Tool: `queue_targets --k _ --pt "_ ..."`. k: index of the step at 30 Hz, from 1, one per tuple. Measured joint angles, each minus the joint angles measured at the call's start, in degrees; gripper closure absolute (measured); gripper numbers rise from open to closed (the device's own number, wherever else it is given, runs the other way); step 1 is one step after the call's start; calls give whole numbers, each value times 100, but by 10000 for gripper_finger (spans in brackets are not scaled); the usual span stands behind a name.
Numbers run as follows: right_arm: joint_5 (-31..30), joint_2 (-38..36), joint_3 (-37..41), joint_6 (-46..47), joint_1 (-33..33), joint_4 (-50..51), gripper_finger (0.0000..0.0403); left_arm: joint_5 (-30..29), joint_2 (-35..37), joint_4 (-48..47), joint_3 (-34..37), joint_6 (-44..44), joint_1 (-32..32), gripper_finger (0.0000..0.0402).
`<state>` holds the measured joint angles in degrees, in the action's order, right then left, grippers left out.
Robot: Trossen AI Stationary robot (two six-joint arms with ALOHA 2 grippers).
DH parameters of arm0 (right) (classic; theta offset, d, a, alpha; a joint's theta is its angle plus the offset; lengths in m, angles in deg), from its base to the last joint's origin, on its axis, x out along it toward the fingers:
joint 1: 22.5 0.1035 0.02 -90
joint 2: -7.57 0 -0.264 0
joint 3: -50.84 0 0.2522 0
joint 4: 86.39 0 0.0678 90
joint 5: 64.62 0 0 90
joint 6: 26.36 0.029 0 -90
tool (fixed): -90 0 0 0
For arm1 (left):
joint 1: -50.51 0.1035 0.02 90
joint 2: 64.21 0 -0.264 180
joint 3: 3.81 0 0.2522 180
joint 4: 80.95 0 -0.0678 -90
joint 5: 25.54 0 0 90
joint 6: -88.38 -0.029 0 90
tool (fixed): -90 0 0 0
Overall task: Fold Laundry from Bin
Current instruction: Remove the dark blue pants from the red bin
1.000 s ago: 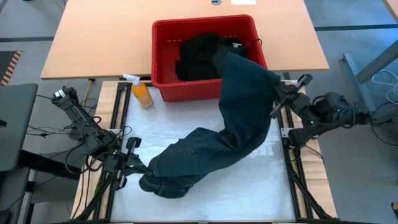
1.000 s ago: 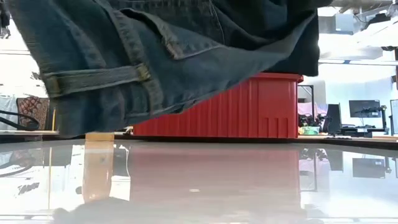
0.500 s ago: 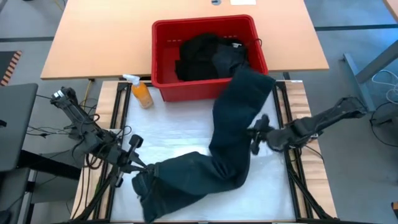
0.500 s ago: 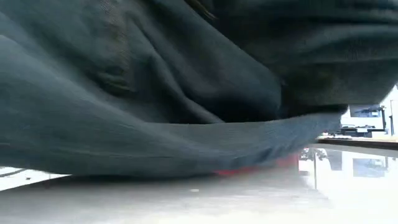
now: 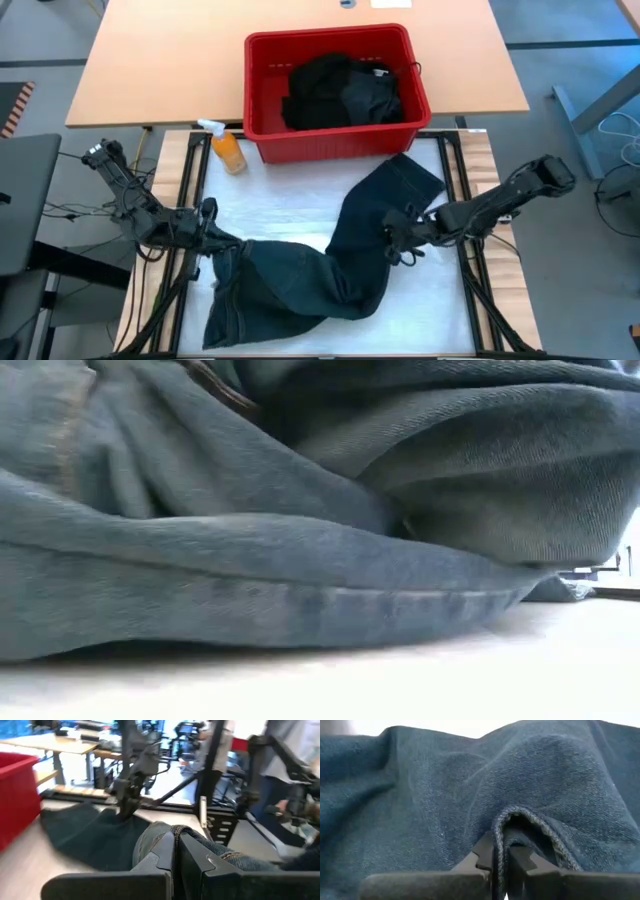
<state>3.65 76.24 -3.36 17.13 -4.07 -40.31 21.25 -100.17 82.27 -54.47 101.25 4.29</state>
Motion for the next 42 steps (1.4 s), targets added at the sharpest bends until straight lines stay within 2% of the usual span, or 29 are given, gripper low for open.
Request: queue_targets --k 5,8,13,17,19,24,28,34,38,40,42 --pt "456 -7 -757 77 -497 1576 323 -261 178 -372 0 228 0 401" --pt "936 -7 -1179 -311 -746 2255 288 -270 245 -519 0 332 0 401" --pt "1901 -13 -1704 -989 -1041 2836 232 -208 475 -986 0 1036 -44 401" --pt "2302 -13 -1809 -1385 -1281 2980 204 -30 741 -1633 0 1936 -112 401" --pt "2235 -7 -1797 -1442 -1433 3089 198 172 859 -2013 0 2436 -116 401" --pt "1172 7 -1466 -1462 -2033 3041 196 673 1014 -3170 -7 3695 -116 401" --pt "1437 -13 -1178 -1550 -2573 3102 199 913 1029 -3949 -7 4571 -116 401" --pt "1615 -17 -772 -1553 -3223 3355 200 1414 1027 -4736 -7 5393 -116 401" --pt "1894 -17 -606 -1666 -3462 3561 200 1872 1027 -5731 -7 6244 -116 401" --pt "1843 -15 -601 -1742 -3508 3667 200 2055 1025 -5908 -9 6459 -116 401" --pt "1443 -17 -603 -1582 -3515 3537 200 2188 1027 -5837 -9 6337 -116 401"
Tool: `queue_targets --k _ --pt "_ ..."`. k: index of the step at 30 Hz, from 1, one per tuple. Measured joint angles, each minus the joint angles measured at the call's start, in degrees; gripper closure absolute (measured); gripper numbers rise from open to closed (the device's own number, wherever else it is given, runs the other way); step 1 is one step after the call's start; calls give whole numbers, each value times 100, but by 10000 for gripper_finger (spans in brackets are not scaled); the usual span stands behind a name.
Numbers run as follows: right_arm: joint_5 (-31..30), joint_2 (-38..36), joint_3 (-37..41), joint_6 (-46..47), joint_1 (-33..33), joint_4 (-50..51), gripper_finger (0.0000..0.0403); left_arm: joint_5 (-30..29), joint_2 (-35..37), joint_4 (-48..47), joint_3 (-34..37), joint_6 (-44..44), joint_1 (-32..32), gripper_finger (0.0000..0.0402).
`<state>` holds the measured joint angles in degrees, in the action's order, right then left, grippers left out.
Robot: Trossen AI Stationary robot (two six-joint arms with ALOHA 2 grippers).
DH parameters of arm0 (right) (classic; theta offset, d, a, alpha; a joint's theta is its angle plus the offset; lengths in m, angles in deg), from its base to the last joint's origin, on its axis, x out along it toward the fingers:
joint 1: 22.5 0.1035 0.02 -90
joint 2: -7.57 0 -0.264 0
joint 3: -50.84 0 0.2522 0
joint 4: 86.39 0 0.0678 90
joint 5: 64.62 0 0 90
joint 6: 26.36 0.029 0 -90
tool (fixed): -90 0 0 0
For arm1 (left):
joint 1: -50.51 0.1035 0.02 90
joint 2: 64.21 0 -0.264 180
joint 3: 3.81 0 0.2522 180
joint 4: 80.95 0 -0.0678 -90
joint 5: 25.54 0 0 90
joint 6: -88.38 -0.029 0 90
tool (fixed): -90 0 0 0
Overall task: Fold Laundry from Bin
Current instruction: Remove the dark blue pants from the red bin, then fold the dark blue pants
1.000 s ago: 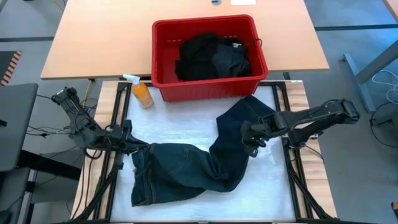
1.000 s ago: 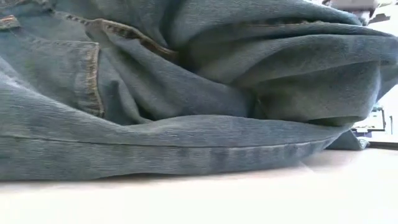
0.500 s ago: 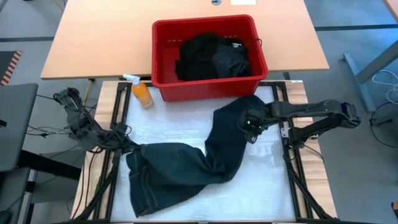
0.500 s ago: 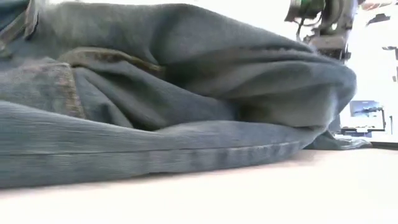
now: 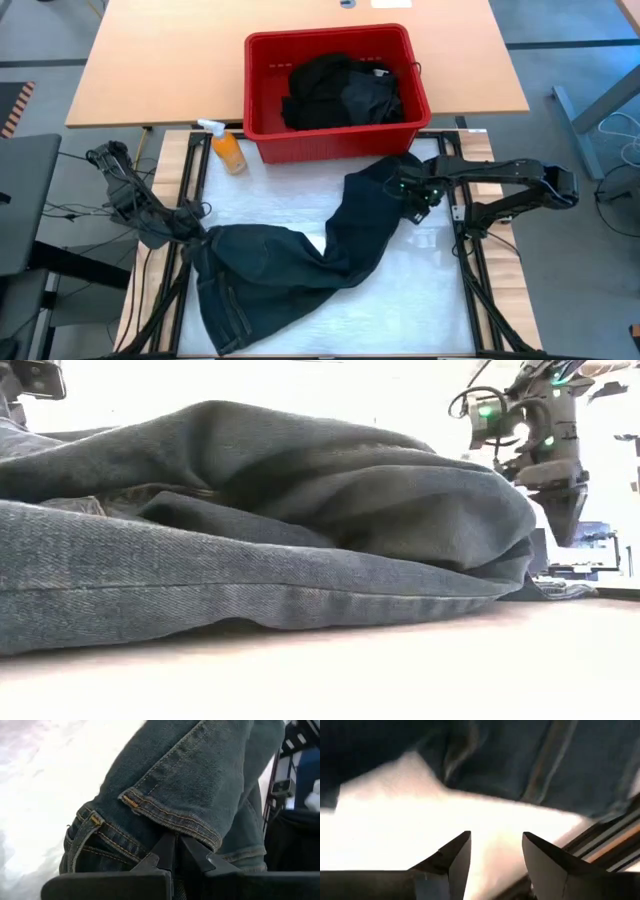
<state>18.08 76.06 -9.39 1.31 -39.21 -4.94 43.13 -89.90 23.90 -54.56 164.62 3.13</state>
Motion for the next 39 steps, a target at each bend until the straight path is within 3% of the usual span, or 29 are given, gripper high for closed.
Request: queue_targets --k 3,5,10,16,22,27,30,35,39 --pt "-1408 2 9 795 23 -472 201 99 -13 5 -2 -35 0 401" --pt "-1748 -7 132 817 -46 -1109 202 71 -15 5 -2 -60 0 401" --pt "-1534 90 643 271 -595 -2883 210 96 -15 5 -1 -70 0 401" --pt "-1812 379 1158 440 -1270 -3602 227 504 -17 1 -4 -149 0 401" --pt "-1470 895 1573 533 -1318 -4575 240 484 -17 5 -4 -304 0 401" --pt "-1491 1158 1568 553 -1112 -4702 250 475 -17 5 -4 -314 0 401" --pt "-1504 1248 1567 546 -996 -4760 277 456 -17 5 -4 -315 0 401" --pt "-1581 1305 1569 394 -813 -4750 376 440 -17 5 -4 -375 0 401" --pt "-1544 1037 1521 241 -776 -4643 384 440 -17 5 -4 -413 0 401"
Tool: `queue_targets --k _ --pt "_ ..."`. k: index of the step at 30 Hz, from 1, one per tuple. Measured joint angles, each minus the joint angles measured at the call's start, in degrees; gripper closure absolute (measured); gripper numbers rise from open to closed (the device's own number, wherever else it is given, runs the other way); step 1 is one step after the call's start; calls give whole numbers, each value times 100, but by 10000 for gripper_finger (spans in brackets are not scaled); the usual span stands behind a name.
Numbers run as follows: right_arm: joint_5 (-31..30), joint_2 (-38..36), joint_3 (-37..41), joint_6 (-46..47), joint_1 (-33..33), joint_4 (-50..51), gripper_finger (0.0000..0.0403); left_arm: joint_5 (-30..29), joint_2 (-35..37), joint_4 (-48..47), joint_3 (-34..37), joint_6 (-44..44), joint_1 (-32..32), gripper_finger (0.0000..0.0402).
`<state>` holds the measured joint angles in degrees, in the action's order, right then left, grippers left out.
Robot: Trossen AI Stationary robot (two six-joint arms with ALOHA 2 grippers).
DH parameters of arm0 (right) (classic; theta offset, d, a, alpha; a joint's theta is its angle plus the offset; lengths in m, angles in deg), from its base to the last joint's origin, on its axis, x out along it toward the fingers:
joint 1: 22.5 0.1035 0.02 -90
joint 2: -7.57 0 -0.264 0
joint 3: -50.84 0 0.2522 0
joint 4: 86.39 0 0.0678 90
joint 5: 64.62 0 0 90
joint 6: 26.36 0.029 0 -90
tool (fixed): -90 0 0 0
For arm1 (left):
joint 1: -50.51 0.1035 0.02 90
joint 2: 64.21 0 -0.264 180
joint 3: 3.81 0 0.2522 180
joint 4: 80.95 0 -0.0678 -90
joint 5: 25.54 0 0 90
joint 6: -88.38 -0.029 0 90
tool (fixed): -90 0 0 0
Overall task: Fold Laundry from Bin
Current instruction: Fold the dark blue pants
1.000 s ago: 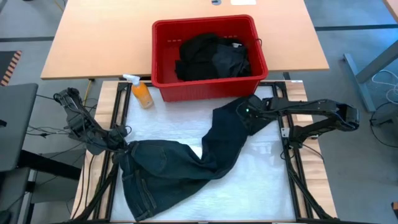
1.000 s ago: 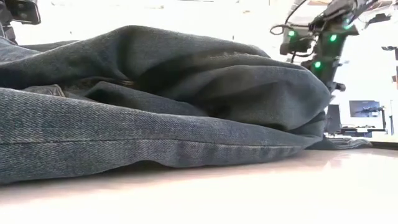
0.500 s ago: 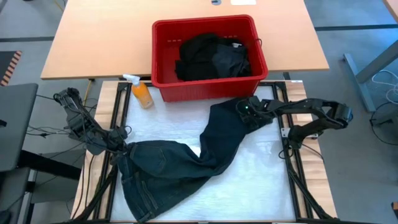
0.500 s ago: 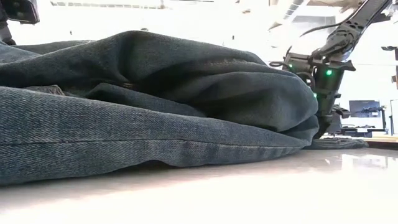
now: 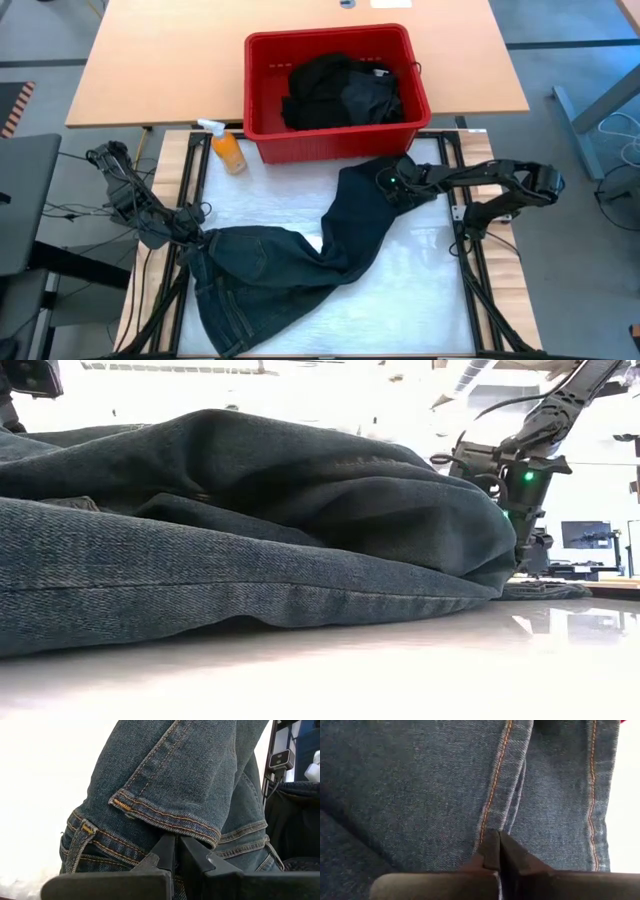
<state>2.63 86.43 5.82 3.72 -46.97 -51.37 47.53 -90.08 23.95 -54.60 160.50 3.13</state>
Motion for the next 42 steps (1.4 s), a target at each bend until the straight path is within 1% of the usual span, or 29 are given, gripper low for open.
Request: queue_targets --k 3,9,13,15,18,22,27,29,31,33,35,37,40,41,42 --pt "159 -420 -122 -81 0 325 386 0 0 0 0 12 0 401" --pt "-192 -1417 -298 -160 -1 844 389 -2 0 -2 0 4 0 401" --pt "-157 -1711 -311 -14 -43 1186 375 -2 0 -7 0 -9 -2 401" --pt "-117 -1653 -309 25 -13 1209 357 -2 0 -9 0 -48 0 401" --pt "146 -1399 -309 32 10 1103 323 -2 0 -13 0 -98 -2 401" --pt "341 -809 -309 40 -4 905 269 -7 0 -13 0 -94 -1 401" --pt "346 -11 -313 69 -92 858 197 -8 0 -7 1 -94 -2 401" --pt "357 223 -346 109 -118 804 176 -8 0 -7 2 -95 -2 401" --pt "445 396 -341 117 -118 789 165 -9 0 -7 2 -96 -2 401" --pt "477 490 -354 115 -96 826 172 -9 0 -7 2 -96 -2 401" --pt "479 485 -350 117 -31 854 202 -10 0 -7 2 -96 -1 401" --pt "483 369 -335 143 29 952 254 -11 0 -9 2 -96 -2 401" --pt "509 46 -316 156 131 1134 351 -26 0 -9 2 -96 -2 401" --pt "535 -87 -301 136 162 1230 372 -28 0 -9 2 -99 -2 401" --pt "569 -224 -293 136 190 1306 380 -28 0 -9 2 -108 -2 401"
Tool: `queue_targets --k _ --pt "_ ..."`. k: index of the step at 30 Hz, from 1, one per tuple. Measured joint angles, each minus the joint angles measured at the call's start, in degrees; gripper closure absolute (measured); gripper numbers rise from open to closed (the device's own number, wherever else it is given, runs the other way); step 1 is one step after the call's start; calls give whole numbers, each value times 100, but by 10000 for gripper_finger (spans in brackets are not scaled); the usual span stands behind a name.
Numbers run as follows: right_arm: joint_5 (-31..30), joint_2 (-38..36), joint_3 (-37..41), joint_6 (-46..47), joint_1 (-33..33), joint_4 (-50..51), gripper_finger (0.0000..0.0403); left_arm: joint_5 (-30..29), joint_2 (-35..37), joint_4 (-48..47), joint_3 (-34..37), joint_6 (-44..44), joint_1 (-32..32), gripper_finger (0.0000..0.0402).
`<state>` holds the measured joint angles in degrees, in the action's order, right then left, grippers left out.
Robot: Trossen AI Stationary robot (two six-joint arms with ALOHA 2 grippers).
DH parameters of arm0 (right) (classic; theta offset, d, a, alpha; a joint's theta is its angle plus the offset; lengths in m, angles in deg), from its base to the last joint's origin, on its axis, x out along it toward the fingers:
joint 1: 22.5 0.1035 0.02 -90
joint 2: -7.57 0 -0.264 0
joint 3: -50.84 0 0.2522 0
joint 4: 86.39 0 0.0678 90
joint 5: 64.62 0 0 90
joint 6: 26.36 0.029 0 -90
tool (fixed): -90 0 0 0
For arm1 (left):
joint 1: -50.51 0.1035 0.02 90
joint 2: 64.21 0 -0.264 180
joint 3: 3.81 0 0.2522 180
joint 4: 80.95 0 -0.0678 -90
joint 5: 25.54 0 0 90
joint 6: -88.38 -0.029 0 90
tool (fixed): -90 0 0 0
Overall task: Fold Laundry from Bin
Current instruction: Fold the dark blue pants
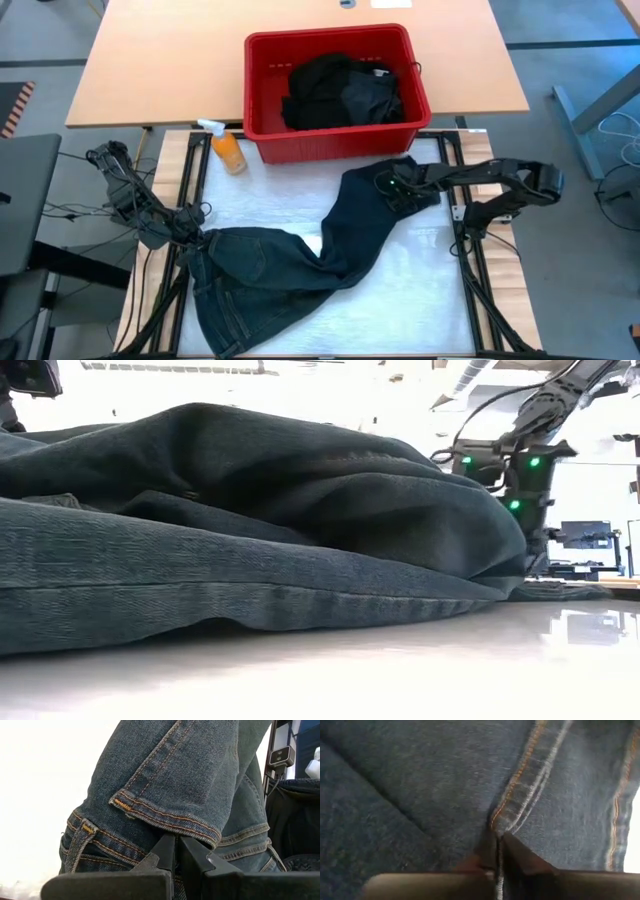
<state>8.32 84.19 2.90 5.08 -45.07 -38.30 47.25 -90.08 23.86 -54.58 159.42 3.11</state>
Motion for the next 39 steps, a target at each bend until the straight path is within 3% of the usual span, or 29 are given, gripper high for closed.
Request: queue_targets --k 8,13,20,26,32,39 --pt "-285 -1335 -259 -37 -15 982 379 -1 0 0 0 -2 0 401" --pt "-644 -1847 -982 -791 -194 2057 379 -2 0 0 0 -6 0 401" --pt "-1029 -1709 -2039 -1055 -732 3808 379 -9 0 2 0 7 0 401" --pt "-833 -1304 -1760 -744 -989 4042 379 -9 0 2 0 -26 1 401" --pt "-411 -689 -1271 -641 -929 3312 296 33 0 2 2 -73 1 401" --pt "-415 88 -957 -596 -935 2650 209 118 0 2 2 -194 2 401"
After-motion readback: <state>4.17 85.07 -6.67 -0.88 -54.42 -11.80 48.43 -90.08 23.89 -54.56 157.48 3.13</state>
